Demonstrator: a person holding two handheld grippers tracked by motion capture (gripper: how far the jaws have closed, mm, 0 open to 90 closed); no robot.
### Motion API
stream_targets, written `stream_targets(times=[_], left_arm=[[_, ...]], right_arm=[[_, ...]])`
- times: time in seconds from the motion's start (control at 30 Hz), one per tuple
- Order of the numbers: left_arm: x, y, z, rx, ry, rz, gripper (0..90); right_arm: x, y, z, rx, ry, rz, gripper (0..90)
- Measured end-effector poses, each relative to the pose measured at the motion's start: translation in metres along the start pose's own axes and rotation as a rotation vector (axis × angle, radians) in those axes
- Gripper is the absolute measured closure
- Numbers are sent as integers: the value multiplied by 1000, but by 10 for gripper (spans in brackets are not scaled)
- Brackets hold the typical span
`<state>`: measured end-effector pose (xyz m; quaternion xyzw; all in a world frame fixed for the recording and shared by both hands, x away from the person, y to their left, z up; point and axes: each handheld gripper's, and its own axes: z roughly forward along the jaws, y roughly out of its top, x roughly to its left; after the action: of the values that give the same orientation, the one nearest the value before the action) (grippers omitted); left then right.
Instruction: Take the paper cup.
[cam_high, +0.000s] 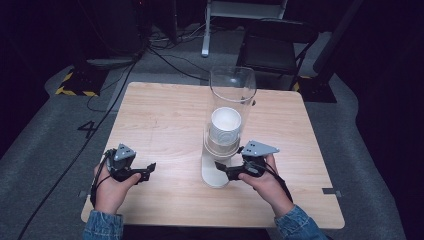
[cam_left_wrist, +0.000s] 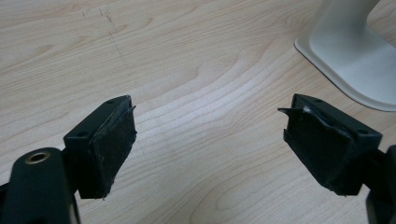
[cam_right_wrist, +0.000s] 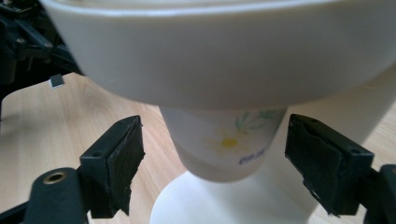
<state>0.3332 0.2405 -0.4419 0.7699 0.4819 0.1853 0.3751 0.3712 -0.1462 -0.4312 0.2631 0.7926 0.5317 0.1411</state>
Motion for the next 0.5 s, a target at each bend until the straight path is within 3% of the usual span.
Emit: stream_targets(times=[0.3, 0.5], left_arm=[[0, -2, 0, 6, 5, -12, 201], [0, -2, 0, 9, -2, -13, 212]], right_arm=[[1, -2, 14, -51, -39, -8, 323], [0, -2, 13, -47, -33, -11, 336]])
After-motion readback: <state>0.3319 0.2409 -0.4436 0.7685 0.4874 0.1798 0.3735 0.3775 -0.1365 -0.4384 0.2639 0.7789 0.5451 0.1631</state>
